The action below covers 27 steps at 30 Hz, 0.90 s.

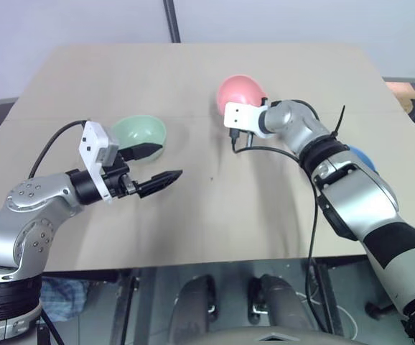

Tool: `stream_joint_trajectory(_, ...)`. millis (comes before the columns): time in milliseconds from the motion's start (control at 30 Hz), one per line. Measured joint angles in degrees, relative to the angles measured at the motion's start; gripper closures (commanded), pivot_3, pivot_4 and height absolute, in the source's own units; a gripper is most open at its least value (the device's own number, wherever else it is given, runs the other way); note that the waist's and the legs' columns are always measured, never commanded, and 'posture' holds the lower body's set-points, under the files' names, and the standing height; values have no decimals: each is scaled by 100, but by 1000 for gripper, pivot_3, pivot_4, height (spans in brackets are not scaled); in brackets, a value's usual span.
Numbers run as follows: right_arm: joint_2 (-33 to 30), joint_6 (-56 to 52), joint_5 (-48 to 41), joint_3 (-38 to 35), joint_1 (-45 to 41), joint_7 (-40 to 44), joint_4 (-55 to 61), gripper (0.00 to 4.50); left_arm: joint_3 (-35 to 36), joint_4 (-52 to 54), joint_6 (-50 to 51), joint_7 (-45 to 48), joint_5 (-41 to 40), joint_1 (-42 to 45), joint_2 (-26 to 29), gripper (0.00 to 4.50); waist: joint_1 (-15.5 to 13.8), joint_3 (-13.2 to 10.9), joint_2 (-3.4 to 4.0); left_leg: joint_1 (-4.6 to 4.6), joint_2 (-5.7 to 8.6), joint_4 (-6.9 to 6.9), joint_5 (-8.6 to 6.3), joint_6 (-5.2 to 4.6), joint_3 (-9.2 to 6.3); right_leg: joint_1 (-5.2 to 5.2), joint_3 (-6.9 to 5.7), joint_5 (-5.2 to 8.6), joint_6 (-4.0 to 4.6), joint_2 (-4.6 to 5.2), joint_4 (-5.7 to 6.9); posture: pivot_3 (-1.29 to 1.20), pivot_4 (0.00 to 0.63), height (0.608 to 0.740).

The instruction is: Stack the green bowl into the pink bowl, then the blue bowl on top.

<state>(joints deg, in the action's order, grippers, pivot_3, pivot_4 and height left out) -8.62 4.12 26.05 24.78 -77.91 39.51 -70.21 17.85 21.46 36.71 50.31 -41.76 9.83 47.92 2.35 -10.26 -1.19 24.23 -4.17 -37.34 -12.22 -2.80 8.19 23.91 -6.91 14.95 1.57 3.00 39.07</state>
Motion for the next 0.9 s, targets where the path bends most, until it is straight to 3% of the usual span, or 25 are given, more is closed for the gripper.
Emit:
stream_joint_trajectory(100,-51,123,-1,2,20,206,164,4444,-2,0,0,-6,0,0,0,0,0,0,0,1,0,1,0,0,0,0,0,0,0,0,-2,0,150,740)
stream_joint_trajectory(200,-318,277,-129,2,272,948,1061,4444,-11,3,-5,-9,0,6,0,0,-5,0,0,1,0,4,0,0,-1,-1,0,0,0,-1,-7,0,150,740)
stream_joint_trajectory(400,-1417,-444,-808,255,1938,3423,4762,4444,-28,-17,-48,3,4,4,0,0,-87,0,0,17,2,2,0,-1,-11,7,-8,0,-1,0,-12,0,150,740)
stream_joint_trajectory(467,-1507,-545,-858,301,2056,3593,5029,4444,-28,-23,-51,2,7,-2,0,0,-91,0,0,15,1,-1,0,-1,-11,7,-8,0,-1,-1,-8,0,150,740)
stream_joint_trajectory(533,-1970,-1027,-1007,376,2441,4177,6254,4444,-46,-22,-67,8,10,12,-5,0,-86,0,1,12,-1,-1,1,1,-12,7,-10,1,-2,-4,-6,0,150,740)
stream_joint_trajectory(567,-2133,-1157,-1032,384,2513,4330,6584,4444,-45,-16,-76,11,10,28,7,0,-59,-54,-66,-33,15,12,-32,37,13,-3,11,-5,11,-5,-18,0,150,740)
stream_joint_trajectory(600,-2230,-1260,-1041,419,2592,4434,6825,4444,-39,-39,-90,13,18,19,-18,0,-137,-171,-122,-233,54,163,-47,41,67,-137,75,-2,15,26,-54,0,150,740)
stream_joint_trajectory(700,-2579,-1502,-1050,483,2768,4675,7339,4444,-119,-69,-91,58,36,75,-28,0,-115,-110,-85,-156,5,116,-40,50,23,-108,14,7,4,10,-95,0,150,740)
stream_joint_trajectory(800,-2675,-1594,-1050,571,2770,4753,7540,3466,-175,-78,-99,71,76,130,-27,0,-127,-105,-84,-50,4,71,-12,36,10,-9,4,-5,23,7,-39,0,150,740)
stream_joint_trajectory(900,-2726,-1654,-1052,620,2795,4769,7608,1936,-262,-130,-102,83,111,140,-33,0,-152,-107,-82,-24,-5,40,-11,38,7,11,-5,5,35,-7,-19,0,150,740)
